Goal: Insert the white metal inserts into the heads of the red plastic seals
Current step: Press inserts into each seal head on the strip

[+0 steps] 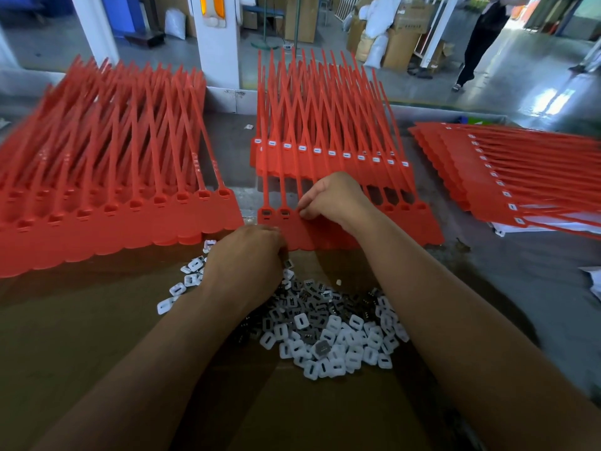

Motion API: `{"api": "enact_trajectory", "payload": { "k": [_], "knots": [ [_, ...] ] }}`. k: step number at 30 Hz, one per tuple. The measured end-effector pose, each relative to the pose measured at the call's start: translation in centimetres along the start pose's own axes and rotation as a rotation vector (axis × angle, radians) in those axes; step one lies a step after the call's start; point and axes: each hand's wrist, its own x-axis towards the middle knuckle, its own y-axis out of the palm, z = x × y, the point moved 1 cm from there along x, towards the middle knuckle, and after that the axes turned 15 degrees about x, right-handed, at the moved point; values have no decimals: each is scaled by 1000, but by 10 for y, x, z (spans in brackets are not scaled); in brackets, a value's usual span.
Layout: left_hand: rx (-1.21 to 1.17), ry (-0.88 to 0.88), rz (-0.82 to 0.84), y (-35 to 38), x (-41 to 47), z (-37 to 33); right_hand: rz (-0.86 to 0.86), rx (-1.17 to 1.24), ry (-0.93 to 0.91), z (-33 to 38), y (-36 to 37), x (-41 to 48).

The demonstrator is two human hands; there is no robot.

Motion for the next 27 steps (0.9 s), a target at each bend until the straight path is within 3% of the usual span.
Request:
{"api": "enact_trajectory", "payload": {
  "k": [2, 4, 8, 17, 19, 23, 27],
  "knots": [
    [2, 2, 0, 0, 0, 0, 43, -56, 28, 3, -3, 2],
    [6, 3, 1, -1, 0, 0, -20, 54, 20, -1, -2, 2],
    [7, 2, 10, -1, 0, 0, -147, 170, -109, -13, 6, -3],
    [4, -18, -2, 1, 0, 0, -300, 178, -389, -31, -2, -34],
    [1, -27, -7, 2, 0, 0, -242, 158, -395, -35, -8, -49],
    [5, -29, 4, 1, 1, -1, 58, 10, -348, -34, -8, -78],
    [21, -32, 7, 0, 1, -1, 189, -5, -325, -30, 2, -91]
  ]
}}
